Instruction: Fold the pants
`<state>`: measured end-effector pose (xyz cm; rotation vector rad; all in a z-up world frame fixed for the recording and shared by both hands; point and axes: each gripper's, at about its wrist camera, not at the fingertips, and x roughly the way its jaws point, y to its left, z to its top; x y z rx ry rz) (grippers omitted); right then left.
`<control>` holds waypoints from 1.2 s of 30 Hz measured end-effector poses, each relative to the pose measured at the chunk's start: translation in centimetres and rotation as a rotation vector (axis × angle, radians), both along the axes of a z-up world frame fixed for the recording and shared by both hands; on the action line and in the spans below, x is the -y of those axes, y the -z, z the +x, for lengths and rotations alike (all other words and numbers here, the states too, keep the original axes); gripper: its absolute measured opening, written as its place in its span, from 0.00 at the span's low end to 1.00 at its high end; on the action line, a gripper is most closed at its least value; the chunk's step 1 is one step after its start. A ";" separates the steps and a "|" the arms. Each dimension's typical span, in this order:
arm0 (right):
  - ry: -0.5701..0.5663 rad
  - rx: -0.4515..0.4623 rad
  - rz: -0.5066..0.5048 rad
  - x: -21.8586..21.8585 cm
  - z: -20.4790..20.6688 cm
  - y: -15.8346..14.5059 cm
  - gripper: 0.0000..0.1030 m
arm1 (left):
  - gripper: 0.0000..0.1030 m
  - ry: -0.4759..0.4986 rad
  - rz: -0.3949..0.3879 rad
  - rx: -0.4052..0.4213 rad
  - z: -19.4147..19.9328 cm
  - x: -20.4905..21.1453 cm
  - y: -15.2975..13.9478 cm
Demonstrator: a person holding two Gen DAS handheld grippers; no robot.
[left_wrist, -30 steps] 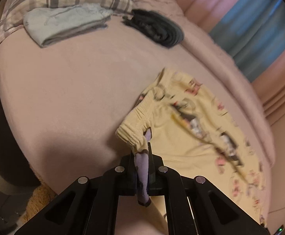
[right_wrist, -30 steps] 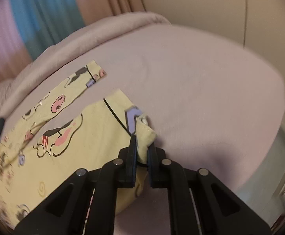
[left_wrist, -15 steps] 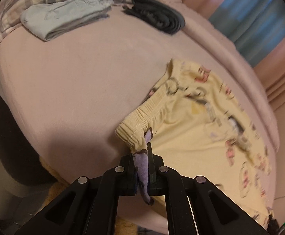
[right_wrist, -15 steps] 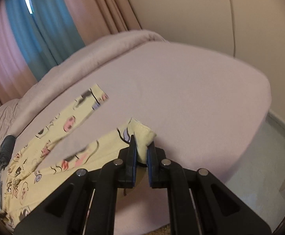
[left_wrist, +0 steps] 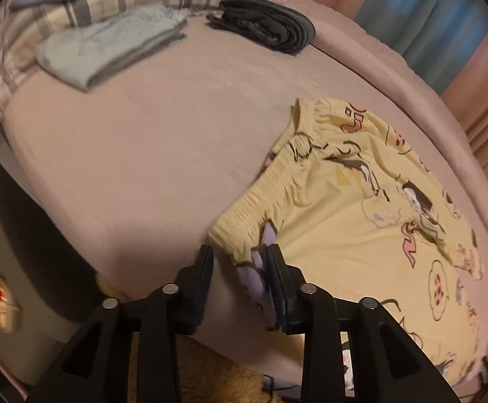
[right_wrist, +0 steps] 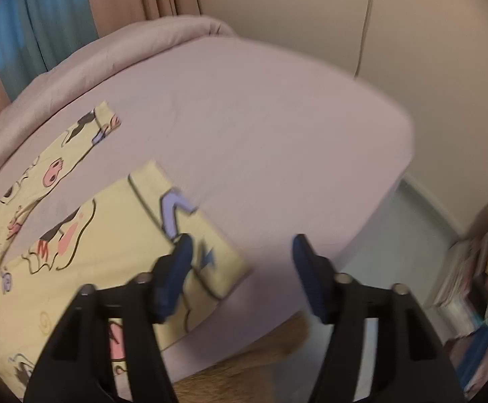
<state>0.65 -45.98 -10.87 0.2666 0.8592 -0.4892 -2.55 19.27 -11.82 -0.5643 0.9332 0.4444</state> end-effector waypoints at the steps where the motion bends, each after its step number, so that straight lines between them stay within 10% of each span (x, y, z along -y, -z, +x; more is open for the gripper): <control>1: -0.013 0.011 -0.002 0.2 0.3 -0.8 0.71 | 0.31 -0.004 0.017 -0.001 0.1 -0.1 -0.2; 7: -0.157 -0.030 -0.001 -0.7 4.8 -1.8 0.73 | 0.32 -0.057 0.060 -0.007 0.6 -0.7 -1.7; 14: -0.272 -0.122 0.097 -2.3 12.7 3.6 0.68 | 0.36 -0.024 0.085 -0.006 2.3 -0.1 -2.9; 15: -0.270 -0.115 0.085 -2.4 13.2 4.2 0.63 | 0.36 -0.017 0.085 -0.004 2.6 0.0 -3.0; 18: -0.296 -0.067 0.035 -3.1 13.3 3.3 0.09 | 0.36 0.002 0.089 0.005 3.4 0.2 -3.6; 19: -0.281 -0.059 0.026 -3.1 13.4 2.8 0.08 | 0.36 0.002 0.091 0.008 3.6 0.2 -3.8; 24: -0.268 0.060 0.029 -2.7 13.2 0.1 0.08 | 0.36 0.013 0.096 0.022 4.5 0.5 -4.3; 31: -0.290 -0.111 -0.090 -3.5 14.8 4.3 0.10 | 0.36 0.054 0.080 -0.005 5.1 0.9 -3.9; 36: -0.264 -0.118 -0.216 -5.3 12.8 0.8 0.49 | 0.36 0.059 0.084 0.005 4.5 0.8 -4.2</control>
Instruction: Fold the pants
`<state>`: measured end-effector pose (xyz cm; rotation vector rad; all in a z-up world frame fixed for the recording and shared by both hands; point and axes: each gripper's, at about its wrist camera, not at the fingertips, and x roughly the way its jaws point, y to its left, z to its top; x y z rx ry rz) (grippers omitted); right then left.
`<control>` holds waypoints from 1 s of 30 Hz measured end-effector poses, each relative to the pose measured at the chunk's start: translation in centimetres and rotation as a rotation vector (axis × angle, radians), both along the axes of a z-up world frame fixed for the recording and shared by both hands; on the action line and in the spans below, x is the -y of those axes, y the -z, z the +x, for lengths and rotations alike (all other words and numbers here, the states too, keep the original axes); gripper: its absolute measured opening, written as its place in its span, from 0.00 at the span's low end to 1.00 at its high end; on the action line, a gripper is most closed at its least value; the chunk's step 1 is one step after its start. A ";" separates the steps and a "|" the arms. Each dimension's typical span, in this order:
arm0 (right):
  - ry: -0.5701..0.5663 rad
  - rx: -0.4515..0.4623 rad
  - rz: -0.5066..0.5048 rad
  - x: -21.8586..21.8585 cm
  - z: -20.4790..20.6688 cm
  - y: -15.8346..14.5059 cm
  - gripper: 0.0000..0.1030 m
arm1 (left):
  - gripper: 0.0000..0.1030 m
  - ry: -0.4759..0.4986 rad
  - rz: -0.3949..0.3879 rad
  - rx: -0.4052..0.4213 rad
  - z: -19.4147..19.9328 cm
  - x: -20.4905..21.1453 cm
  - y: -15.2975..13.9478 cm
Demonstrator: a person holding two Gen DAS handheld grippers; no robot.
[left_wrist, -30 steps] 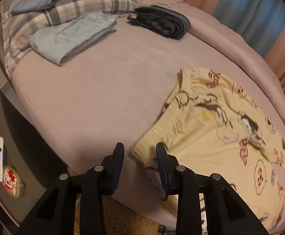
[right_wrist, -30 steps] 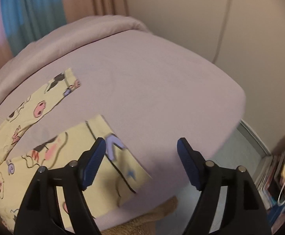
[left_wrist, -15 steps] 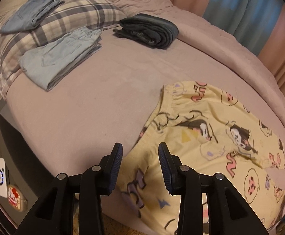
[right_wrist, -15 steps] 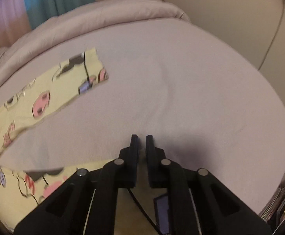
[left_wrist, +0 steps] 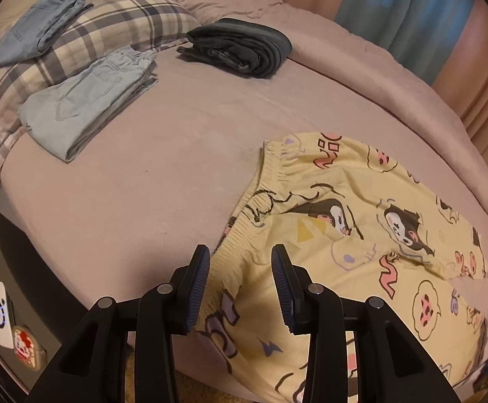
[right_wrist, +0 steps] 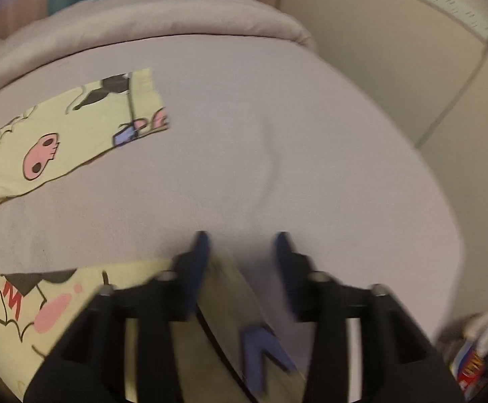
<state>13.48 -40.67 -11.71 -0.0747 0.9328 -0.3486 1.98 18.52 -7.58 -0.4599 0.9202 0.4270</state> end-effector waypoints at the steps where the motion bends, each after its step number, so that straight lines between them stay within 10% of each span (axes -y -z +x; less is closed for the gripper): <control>1: -0.016 0.028 0.021 -0.4 -0.6 -0.9 0.56 | 0.37 0.002 0.001 0.004 -0.1 0.1 0.0; 4: -0.063 0.099 0.124 -1.7 -3.6 -3.0 0.78 | 0.37 0.049 -0.016 0.014 -0.3 1.4 0.7; 13: -0.165 -0.043 0.175 -7.2 -9.5 3.5 0.77 | 0.37 0.201 -0.030 -0.037 -0.1 5.0 4.6; 21: 0.006 -0.062 0.174 -3.3 -12.4 2.6 0.77 | 0.36 0.148 -0.119 -0.054 -1.5 2.8 5.6; 26: -0.001 0.008 0.187 -3.2 -12.0 -0.9 0.77 | 0.37 0.204 -0.147 0.014 0.3 2.5 0.9; 30: -0.062 0.126 0.252 -3.5 -9.9 -7.0 0.78 | 0.69 0.173 -0.120 0.086 3.4 0.7 -2.7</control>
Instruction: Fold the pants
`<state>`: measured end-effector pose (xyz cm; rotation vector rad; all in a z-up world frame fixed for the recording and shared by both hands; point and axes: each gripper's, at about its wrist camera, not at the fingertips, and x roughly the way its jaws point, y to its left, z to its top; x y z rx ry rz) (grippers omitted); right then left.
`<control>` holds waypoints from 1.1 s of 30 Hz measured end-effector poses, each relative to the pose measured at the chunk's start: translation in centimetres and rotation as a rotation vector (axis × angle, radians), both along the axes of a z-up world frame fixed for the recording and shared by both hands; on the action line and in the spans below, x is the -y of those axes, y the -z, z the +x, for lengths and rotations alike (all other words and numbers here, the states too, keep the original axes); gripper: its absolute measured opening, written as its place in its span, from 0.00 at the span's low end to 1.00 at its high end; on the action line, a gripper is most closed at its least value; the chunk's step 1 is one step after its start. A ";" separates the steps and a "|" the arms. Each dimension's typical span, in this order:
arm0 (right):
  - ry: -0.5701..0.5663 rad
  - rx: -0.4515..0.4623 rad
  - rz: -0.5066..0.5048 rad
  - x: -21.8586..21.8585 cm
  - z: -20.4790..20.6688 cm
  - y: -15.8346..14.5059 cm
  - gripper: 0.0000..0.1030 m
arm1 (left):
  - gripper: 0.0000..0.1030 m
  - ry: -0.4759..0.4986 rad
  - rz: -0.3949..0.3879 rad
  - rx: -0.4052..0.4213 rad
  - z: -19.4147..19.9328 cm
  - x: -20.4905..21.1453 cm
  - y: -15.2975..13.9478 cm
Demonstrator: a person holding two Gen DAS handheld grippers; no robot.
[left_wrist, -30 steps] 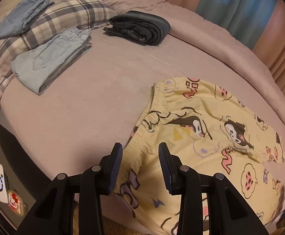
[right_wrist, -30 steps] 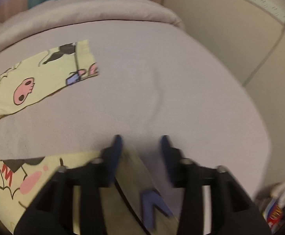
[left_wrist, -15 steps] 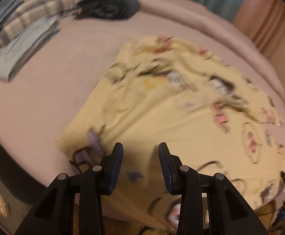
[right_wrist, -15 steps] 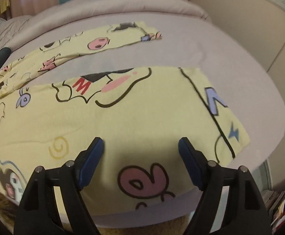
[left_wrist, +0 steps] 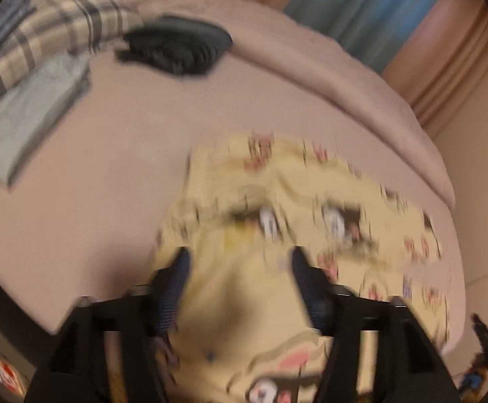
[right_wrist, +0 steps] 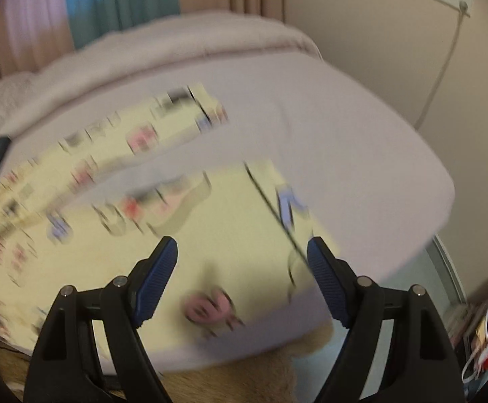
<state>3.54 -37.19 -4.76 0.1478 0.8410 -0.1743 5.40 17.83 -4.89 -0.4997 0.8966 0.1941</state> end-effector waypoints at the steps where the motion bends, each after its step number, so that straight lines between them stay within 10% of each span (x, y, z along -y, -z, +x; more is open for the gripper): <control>1: -0.029 0.055 0.043 -0.3 0.6 -1.9 0.79 | 0.70 -0.022 0.031 0.001 1.1 -0.6 -0.6; 6: -0.167 0.196 0.216 -2.0 5.5 -7.4 0.91 | 0.70 -0.061 0.010 -0.021 6.4 -3.7 0.5; 10: -0.109 0.146 0.140 -2.6 14.3 -6.8 0.91 | 0.70 -0.081 -0.084 -0.108 10.6 -5.9 4.9; 16: -0.075 -0.095 -0.014 -0.6 28.0 1.5 0.79 | 0.70 -0.101 -0.066 -0.219 13.9 -7.3 9.3; 27: -0.047 -0.211 0.201 3.0 36.7 12.9 0.76 | 0.70 -0.055 -0.173 -0.079 13.9 -5.4 9.6; 29: -0.096 -0.172 0.194 1.8 36.1 12.3 0.66 | 0.61 -0.039 -0.154 -0.083 13.8 -4.9 9.6; 31: -0.139 -0.176 0.172 1.0 36.1 12.2 0.25 | 0.18 -0.023 -0.122 -0.100 13.9 -3.8 9.4; 33: -0.165 -0.179 0.198 0.5 36.1 12.2 0.10 | 0.00 0.008 -0.206 -0.092 14.0 -3.5 9.7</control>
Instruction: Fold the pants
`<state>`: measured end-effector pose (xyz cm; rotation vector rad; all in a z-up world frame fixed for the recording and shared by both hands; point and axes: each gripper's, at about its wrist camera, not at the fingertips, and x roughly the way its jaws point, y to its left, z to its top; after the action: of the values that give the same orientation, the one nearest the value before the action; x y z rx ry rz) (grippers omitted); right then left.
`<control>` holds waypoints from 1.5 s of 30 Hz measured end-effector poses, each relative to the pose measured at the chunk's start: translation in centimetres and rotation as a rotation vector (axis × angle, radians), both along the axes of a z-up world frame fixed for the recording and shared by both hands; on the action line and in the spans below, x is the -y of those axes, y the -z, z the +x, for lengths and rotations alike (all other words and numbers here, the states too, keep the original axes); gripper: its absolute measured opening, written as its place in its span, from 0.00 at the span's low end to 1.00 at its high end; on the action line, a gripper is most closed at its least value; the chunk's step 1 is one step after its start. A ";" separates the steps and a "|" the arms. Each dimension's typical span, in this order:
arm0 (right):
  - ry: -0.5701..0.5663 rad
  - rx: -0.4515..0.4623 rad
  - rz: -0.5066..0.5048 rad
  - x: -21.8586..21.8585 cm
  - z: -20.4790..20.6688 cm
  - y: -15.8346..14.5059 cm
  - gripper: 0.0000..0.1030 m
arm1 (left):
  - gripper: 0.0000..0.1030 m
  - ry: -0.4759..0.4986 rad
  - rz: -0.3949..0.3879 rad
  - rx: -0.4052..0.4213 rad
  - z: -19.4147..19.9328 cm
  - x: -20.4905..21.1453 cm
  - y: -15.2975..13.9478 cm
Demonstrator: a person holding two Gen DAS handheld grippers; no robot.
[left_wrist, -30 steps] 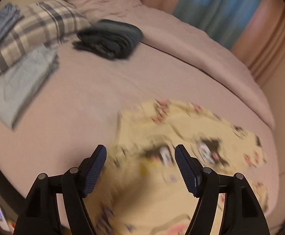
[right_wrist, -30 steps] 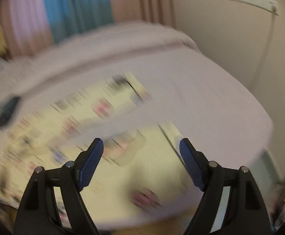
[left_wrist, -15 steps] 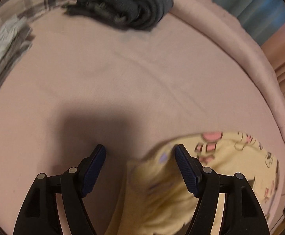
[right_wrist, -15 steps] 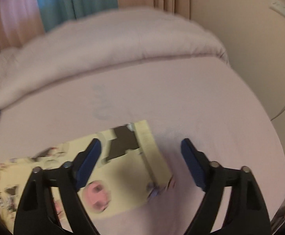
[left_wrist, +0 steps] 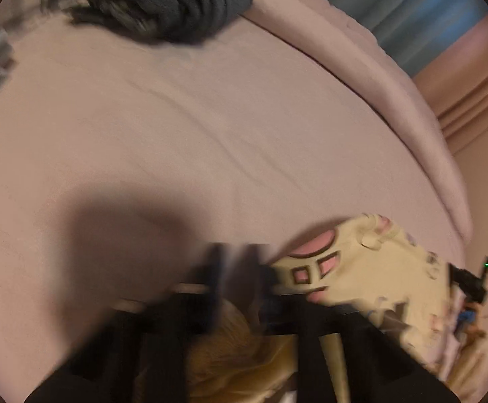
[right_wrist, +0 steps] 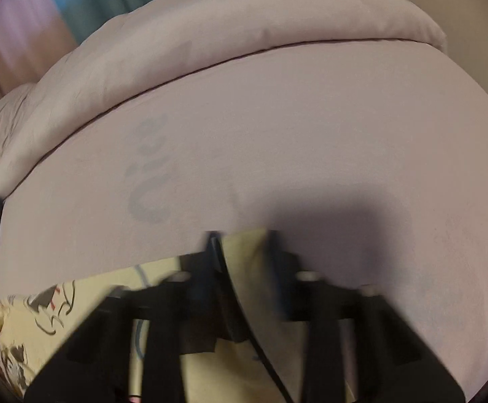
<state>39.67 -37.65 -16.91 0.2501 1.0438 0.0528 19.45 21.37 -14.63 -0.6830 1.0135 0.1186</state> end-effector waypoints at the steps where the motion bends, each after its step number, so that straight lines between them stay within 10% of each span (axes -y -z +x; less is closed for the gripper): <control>1: -0.002 0.001 -0.019 -0.3 0.0 -0.2 0.09 | 0.00 0.001 -0.067 0.036 0.0 0.0 0.2; 14: -0.086 0.331 0.035 -1.9 -4.5 -15.2 0.08 | 0.00 -0.017 -0.040 0.342 -4.0 0.6 -11.3; 20: -0.107 0.303 -0.036 -2.2 -6.5 -15.2 0.08 | 0.00 -0.079 0.123 0.164 -4.7 -1.7 -8.6; 25: -0.100 0.247 -0.060 -1.9 -5.7 -12.9 0.08 | 0.53 -0.092 0.032 0.010 -3.5 -3.7 -3.7; 27: -0.099 0.228 -0.075 -1.9 -5.4 -12.4 0.08 | 0.56 -0.089 0.017 -0.016 -3.2 -3.9 -2.5; 31: -0.102 0.214 -0.081 -2.0 -4.6 -11.6 0.08 | 0.53 -0.109 -0.039 -0.050 -2.4 -4.0 0.5; 33: -0.101 0.207 -0.080 -2.1 -4.4 -11.0 0.08 | 0.16 -0.041 0.087 -0.036 -2.1 -2.5 -0.4; 39: -0.045 0.198 -0.082 -1.2 -3.5 -9.8 0.08 | 0.16 -0.068 0.106 0.081 -3.2 -2.2 -3.6; 45: -0.105 0.396 0.015 -1.9 -6.6 -17.8 0.08 | 0.16 -0.061 0.094 0.238 -7.6 -2.8 -11.3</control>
<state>33.10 -35.73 0.89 0.1878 0.6616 0.1975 11.86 24.17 -3.34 -0.6259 0.7539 0.1343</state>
